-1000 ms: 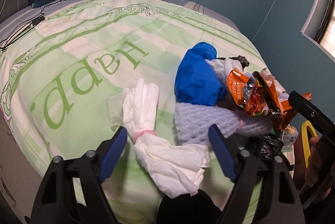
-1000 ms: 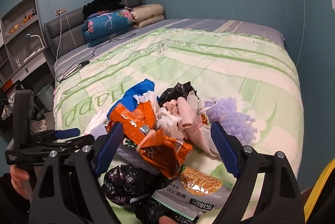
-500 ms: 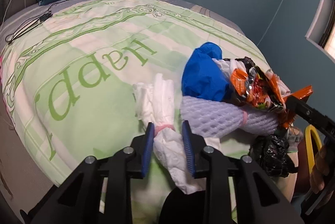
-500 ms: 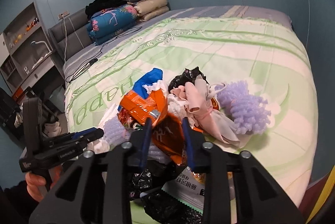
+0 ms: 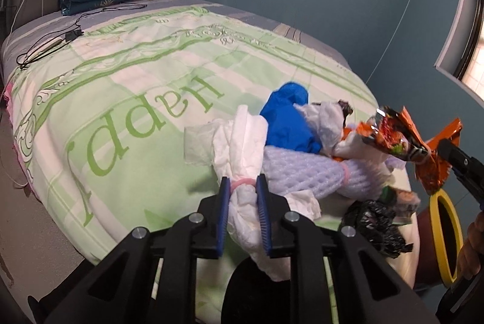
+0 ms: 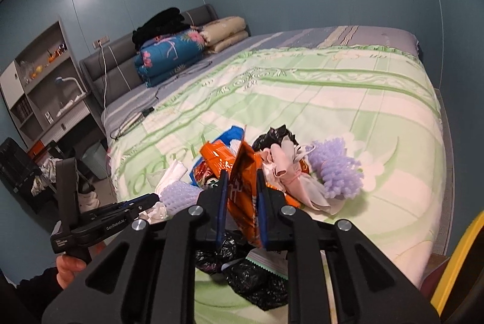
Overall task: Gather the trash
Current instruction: 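Grasp the white tissue bundle with the left tool while the right tool grasps the orange wrapper, then lift both held items and carry them over the yellow-rimmed bin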
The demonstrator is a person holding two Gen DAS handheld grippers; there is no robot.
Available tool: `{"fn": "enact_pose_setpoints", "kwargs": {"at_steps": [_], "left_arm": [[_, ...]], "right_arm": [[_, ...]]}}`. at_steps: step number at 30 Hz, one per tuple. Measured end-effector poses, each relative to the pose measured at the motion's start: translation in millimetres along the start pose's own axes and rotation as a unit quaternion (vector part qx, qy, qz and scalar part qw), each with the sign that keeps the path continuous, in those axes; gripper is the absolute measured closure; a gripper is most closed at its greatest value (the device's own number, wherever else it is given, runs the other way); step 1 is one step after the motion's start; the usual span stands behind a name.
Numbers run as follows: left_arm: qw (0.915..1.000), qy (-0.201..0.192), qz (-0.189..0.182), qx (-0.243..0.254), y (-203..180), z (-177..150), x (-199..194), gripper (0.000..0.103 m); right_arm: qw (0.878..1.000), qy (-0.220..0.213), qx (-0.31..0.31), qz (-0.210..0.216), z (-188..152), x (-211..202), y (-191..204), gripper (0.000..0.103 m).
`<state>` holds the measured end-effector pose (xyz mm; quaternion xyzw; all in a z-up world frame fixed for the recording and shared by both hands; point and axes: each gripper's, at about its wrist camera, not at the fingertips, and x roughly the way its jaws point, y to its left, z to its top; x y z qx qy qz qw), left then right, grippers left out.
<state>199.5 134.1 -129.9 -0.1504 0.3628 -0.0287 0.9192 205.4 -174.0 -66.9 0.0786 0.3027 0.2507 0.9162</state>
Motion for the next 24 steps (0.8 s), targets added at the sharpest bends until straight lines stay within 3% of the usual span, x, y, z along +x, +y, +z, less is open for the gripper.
{"fn": "enact_pose_setpoints", "kwargs": {"at_steps": [3, 11, 15, 17, 24], "left_arm": [[0.9999, -0.015, -0.001, -0.001, -1, 4, -11, 0.086], [0.9992, -0.037, -0.004, -0.012, -1, 9, -36, 0.086], [0.9986, -0.051, -0.010, -0.011, -4, 12, -49, 0.086], [0.9981, -0.057, -0.017, -0.015, -7, 14, -55, 0.086], [0.9972, -0.068, -0.030, 0.001, -26, 16, -69, 0.086]], "right_arm": [[1.000, -0.014, -0.011, -0.007, 2, -10, 0, 0.092], [1.000, -0.005, -0.002, -0.014, -4, -10, -7, 0.093], [1.000, -0.021, -0.002, -0.015, -1, -24, -8, 0.093], [0.999, -0.031, 0.000, -0.016, 2, -34, -9, 0.098], [0.998, -0.061, -0.010, -0.030, 7, -63, -14, 0.098]]}}
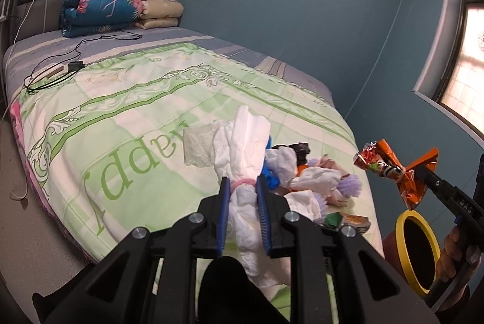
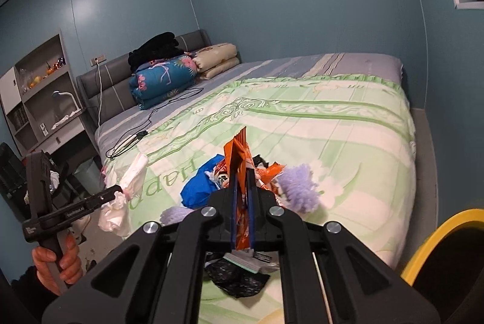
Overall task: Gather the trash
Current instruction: 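Lift both held items and carry them over the yellow-rimmed bin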
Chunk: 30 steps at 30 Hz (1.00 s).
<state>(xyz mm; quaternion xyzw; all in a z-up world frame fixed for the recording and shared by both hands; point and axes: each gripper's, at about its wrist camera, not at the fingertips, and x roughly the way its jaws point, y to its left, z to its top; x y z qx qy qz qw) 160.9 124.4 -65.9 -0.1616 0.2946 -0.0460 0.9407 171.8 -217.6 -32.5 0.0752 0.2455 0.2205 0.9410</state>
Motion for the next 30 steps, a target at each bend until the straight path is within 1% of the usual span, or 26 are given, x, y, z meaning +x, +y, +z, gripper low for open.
{"fn": "enact_pose_setpoints", "kwargs": {"at_steps": [4, 8, 13, 15, 19, 24, 27, 30], "left_arm": [[0.9999, 0.004, -0.013, -0.003, -10, 0, -2, 0.086], [0.9997, 0.004, -0.021, 0.012, -24, 1, -6, 0.086], [0.9985, -0.007, -0.037, 0.039, -51, 6, -15, 0.086], [0.9975, -0.013, -0.043, 0.055, -66, 8, -18, 0.086], [0.9943, -0.015, -0.064, 0.085, -99, 13, -22, 0.086], [0.9870, -0.011, -0.099, 0.126, -150, 20, -17, 0.086], [0.9812, -0.005, -0.123, 0.148, -182, 20, -8, 0.086], [0.9746, 0.008, -0.150, 0.166, -217, 14, 5, 0.086]], "right_arm": [[1.000, 0.002, 0.012, 0.001, 0, -8, -8, 0.098], [1.000, -0.015, 0.014, -0.003, 3, -26, -13, 0.098], [0.998, -0.045, 0.024, -0.023, 8, -58, -27, 0.098], [0.997, -0.059, 0.022, -0.046, 9, -72, -32, 0.098], [0.994, -0.075, 0.016, -0.078, 10, -95, -42, 0.098], [0.989, -0.086, 0.026, -0.121, 13, -126, -58, 0.098], [0.982, -0.098, 0.033, -0.158, 16, -148, -70, 0.098], [0.972, -0.112, 0.039, -0.202, 19, -172, -79, 0.098]]}}
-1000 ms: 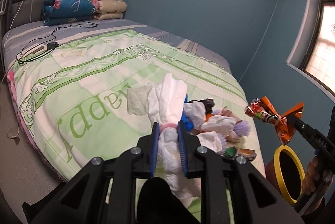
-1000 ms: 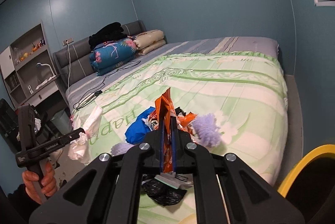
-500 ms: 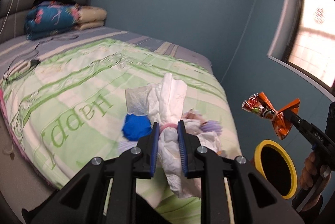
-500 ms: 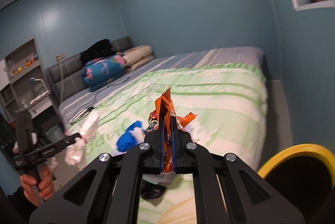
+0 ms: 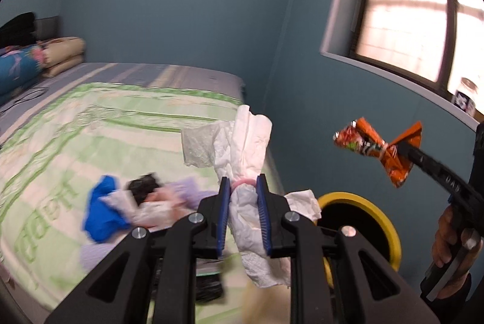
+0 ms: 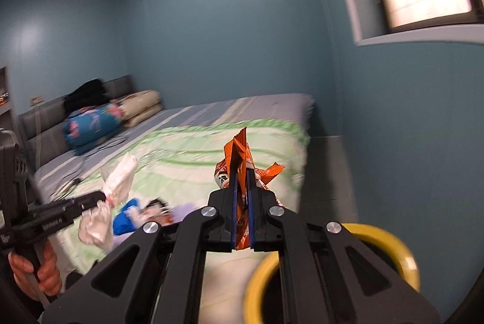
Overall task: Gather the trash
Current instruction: 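Lift both held items and carry them over the yellow-rimmed bin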
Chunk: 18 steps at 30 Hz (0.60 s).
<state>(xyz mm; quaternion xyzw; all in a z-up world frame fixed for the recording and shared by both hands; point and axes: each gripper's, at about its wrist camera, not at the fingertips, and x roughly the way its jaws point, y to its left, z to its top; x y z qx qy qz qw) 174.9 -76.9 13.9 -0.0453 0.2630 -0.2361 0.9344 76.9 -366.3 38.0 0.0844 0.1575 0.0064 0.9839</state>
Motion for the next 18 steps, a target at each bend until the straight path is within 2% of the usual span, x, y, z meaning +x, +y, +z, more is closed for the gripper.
{"fn": "enact_pose_setpoints", "kwargs": {"at_steps": [4, 6, 13, 18], "left_arm": [[0.9992, 0.022, -0.033, 0.007, -36, -1, 30, 0.086], [0.9987, 0.034, -0.036, 0.012, -51, -4, 42, 0.086], [0.9923, 0.095, -0.079, 0.014, -97, -13, 85, 0.086], [0.9874, 0.116, -0.106, 0.017, -124, -18, 101, 0.086]], "right_arm": [[0.997, -0.018, -0.003, -0.073, 8, -15, -23, 0.098], [0.994, -0.024, -0.011, -0.102, 9, -20, -31, 0.098], [0.991, -0.004, 0.002, -0.132, 1, -31, -60, 0.098], [0.990, 0.011, 0.016, -0.137, -8, -33, -78, 0.098]]}}
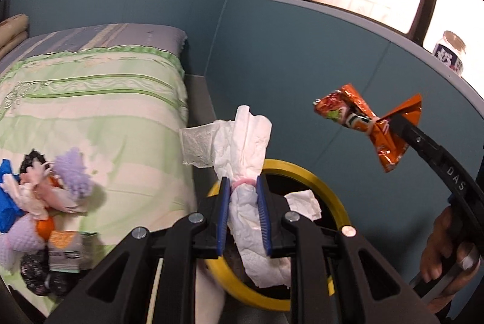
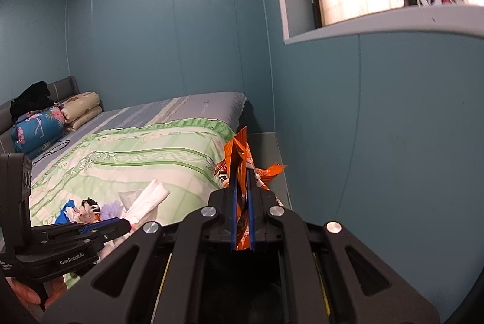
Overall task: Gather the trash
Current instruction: 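Lift both held items and carry them over the yellow-rimmed bin, then open the left tool while the right tool opens, dropping both items into the bin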
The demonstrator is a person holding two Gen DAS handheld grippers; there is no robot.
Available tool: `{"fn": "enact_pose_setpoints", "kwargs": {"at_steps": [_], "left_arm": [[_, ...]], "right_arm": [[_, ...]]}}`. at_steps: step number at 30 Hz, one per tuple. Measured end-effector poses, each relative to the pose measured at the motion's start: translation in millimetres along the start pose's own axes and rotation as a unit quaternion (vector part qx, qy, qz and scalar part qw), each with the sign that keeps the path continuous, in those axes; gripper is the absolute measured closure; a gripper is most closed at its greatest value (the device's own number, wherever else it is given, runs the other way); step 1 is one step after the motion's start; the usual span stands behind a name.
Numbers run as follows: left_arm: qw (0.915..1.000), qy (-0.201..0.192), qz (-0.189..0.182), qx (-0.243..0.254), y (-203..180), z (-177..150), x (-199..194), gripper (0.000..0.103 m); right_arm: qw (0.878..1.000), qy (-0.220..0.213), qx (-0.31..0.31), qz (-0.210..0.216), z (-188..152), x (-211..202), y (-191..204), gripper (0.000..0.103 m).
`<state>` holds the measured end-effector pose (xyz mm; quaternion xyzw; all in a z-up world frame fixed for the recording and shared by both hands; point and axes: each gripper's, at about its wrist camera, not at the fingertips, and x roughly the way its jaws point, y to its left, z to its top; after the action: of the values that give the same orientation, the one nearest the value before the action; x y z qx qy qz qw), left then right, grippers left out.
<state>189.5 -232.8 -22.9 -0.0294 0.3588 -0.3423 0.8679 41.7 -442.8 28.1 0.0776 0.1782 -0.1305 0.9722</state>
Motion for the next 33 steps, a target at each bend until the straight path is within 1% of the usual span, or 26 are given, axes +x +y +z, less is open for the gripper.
{"fn": "enact_pose_setpoints", "kwargs": {"at_steps": [7, 11, 12, 13, 14, 15, 16, 17, 18, 20, 21, 22, 29, 32, 33], "left_arm": [[0.9993, 0.034, -0.008, 0.015, -19, -13, 29, 0.086], [0.9990, 0.039, -0.009, 0.018, -23, -17, 34, 0.086], [0.9990, 0.038, -0.009, 0.020, -24, -18, 33, 0.081], [0.9991, 0.034, -0.011, 0.022, -24, -19, 31, 0.066], [0.9993, 0.029, -0.010, 0.021, -24, -19, 29, 0.055], [0.9996, 0.021, -0.007, 0.018, -24, -20, 25, 0.039], [0.9998, 0.010, -0.006, 0.018, -24, -21, 21, 0.036], [0.9997, 0.008, -0.007, 0.022, -25, -21, 19, 0.036], [0.9996, 0.007, -0.006, 0.026, -26, -21, 17, 0.035], [0.9995, -0.002, -0.006, 0.030, -28, -21, 10, 0.034], [0.9995, -0.006, -0.008, 0.031, -28, -21, 7, 0.030], [0.9994, -0.011, -0.007, 0.031, -27, -20, 3, 0.029], [0.9988, -0.039, 0.001, 0.030, -21, -12, -20, 0.029], [0.9980, -0.052, 0.013, 0.033, -14, -9, -32, 0.029], [0.9976, -0.056, 0.020, 0.035, -13, -8, -37, 0.027]], "right_arm": [[1.000, 0.022, 0.006, -0.005, -6, 12, -16, 0.098], [0.999, 0.033, 0.003, -0.005, -11, 17, -18, 0.097], [0.999, 0.033, 0.003, -0.008, -12, 17, -19, 0.096], [0.999, 0.033, 0.004, -0.011, -12, 18, -20, 0.079], [0.999, 0.032, 0.005, -0.013, -11, 18, -20, 0.064], [0.999, 0.028, 0.013, -0.013, -11, 17, -23, 0.037], [0.999, 0.023, 0.020, -0.013, -12, 16, -25, 0.045], [0.999, 0.021, 0.024, -0.016, -12, 15, -27, 0.050], [0.999, 0.022, 0.022, -0.021, -11, 15, -27, 0.052], [0.999, 0.017, 0.026, -0.036, -10, 14, -28, 0.052], [0.999, 0.014, 0.029, -0.038, -9, 13, -30, 0.052], [0.999, 0.012, 0.031, -0.038, -8, 12, -31, 0.052], [0.999, -0.003, 0.029, -0.042, -5, 4, -29, 0.053], [0.999, -0.008, 0.024, -0.036, -3, 2, -23, 0.053], [0.999, -0.008, 0.021, -0.033, -2, 1, -21, 0.053]]}}
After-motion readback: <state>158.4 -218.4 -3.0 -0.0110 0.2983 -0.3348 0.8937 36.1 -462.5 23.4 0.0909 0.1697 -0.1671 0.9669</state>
